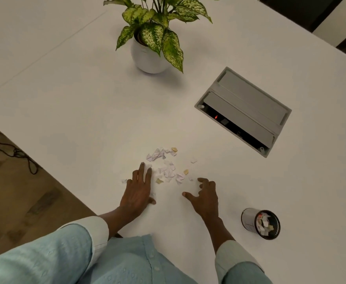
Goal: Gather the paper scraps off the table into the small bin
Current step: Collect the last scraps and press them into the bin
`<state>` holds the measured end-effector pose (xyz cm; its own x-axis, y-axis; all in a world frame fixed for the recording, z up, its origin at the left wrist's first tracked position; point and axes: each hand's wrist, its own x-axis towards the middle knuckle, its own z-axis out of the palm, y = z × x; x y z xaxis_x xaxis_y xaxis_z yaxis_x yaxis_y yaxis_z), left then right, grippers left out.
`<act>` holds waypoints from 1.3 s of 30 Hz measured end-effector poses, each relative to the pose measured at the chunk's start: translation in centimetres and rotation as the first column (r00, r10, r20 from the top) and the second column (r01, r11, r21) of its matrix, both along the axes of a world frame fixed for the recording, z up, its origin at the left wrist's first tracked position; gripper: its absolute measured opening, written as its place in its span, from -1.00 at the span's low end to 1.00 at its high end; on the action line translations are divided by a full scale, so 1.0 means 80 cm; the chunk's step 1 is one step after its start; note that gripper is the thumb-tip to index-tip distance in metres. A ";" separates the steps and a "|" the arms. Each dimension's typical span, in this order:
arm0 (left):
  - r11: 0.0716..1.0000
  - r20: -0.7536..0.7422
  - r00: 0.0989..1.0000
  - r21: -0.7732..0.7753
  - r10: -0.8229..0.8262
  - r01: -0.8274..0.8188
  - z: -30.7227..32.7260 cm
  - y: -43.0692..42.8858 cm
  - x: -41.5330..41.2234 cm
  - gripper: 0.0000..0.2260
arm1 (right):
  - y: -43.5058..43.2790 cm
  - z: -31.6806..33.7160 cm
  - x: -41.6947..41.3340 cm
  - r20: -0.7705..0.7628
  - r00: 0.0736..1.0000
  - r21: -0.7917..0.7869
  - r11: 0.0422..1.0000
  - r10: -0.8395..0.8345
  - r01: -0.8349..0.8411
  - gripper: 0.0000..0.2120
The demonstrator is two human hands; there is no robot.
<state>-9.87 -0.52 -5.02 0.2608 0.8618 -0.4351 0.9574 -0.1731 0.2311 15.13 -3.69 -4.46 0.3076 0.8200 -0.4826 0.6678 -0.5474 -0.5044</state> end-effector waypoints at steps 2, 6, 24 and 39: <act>1.000 0.061 0.998 -0.020 0.021 -0.020 -0.006 0.004 0.000 0.13 | 0.017 -0.002 -0.003 -0.012 0.999 0.001 0.999 0.035 -0.035 -0.20; 0.999 0.161 0.987 -0.044 0.028 -0.022 -0.015 0.015 0.003 0.08 | 0.052 -0.005 -0.013 -0.053 0.987 0.022 0.988 0.151 -0.150 -0.19; 0.991 0.237 0.962 0.042 -0.132 0.126 -0.007 0.047 0.020 -0.81 | 0.082 -0.015 -0.065 0.048 0.900 0.058 0.898 0.434 -0.436 -0.81; 0.994 0.385 0.923 0.104 0.000 -0.044 0.011 0.032 0.042 -0.86 | 0.012 0.013 -0.030 -0.197 0.962 0.166 0.961 -0.189 0.222 -0.88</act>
